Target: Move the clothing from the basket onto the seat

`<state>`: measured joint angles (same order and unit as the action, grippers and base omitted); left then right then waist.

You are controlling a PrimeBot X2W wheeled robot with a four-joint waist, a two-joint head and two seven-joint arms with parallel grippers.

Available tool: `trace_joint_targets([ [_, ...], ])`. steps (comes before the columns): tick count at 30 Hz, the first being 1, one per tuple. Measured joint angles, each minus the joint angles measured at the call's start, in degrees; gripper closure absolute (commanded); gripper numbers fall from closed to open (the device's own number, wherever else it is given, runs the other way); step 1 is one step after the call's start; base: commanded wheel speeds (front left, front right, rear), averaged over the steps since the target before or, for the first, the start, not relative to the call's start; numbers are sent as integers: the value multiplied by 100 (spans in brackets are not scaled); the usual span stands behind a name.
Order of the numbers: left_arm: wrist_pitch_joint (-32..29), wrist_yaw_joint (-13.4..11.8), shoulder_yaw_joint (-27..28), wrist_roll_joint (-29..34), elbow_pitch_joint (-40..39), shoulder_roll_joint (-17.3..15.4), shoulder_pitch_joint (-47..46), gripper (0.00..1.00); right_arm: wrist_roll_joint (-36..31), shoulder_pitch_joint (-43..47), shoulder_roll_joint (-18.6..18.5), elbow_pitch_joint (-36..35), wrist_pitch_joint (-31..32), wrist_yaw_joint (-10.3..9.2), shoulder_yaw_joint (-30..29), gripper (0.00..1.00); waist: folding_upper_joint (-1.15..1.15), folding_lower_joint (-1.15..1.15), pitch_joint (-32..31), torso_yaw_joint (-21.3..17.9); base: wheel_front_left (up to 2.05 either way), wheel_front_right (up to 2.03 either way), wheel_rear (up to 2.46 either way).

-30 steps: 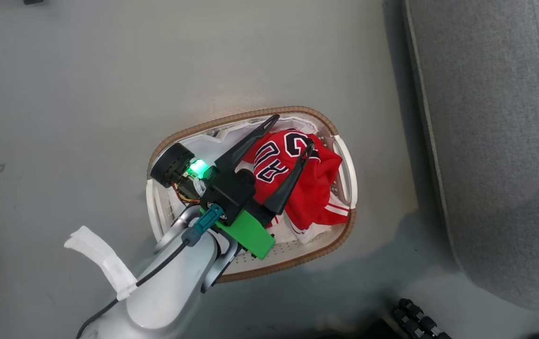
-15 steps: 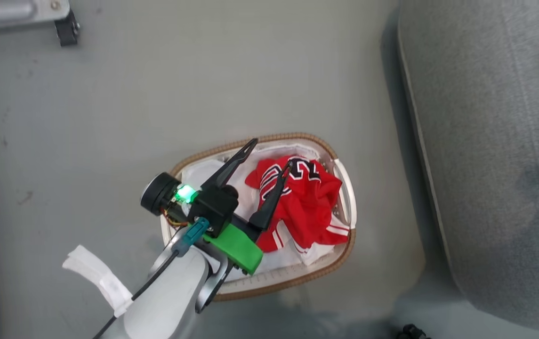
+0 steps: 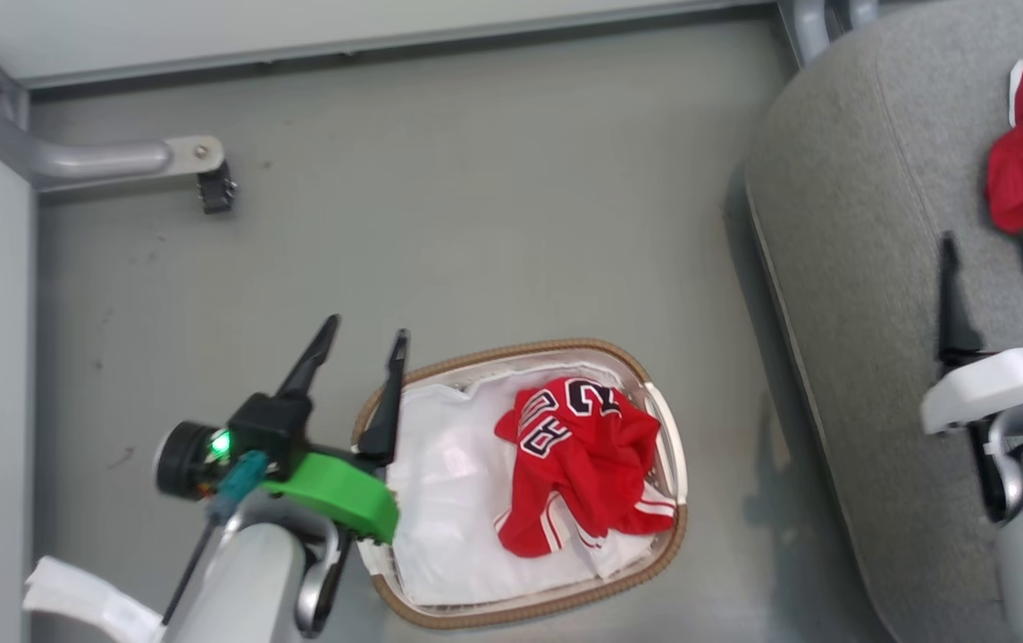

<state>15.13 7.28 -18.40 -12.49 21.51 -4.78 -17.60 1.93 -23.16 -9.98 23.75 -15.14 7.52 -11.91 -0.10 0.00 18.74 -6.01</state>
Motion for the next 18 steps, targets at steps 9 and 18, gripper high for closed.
trace_joint_targets([
  [9, -1, -75, 1156, 254, 80, 96, 522, 0, 208, 238, 303, -339, 0, 0, 647, 0, 0, 0, -508, 384, 0, 0, 0],
  [18, -1, -64, 1716, 450, 5, 174, 1014, 0, 224, 805, 465, -363, 0, 0, 772, 0, 0, 0, -1001, 612, 0, 0, 0],
])
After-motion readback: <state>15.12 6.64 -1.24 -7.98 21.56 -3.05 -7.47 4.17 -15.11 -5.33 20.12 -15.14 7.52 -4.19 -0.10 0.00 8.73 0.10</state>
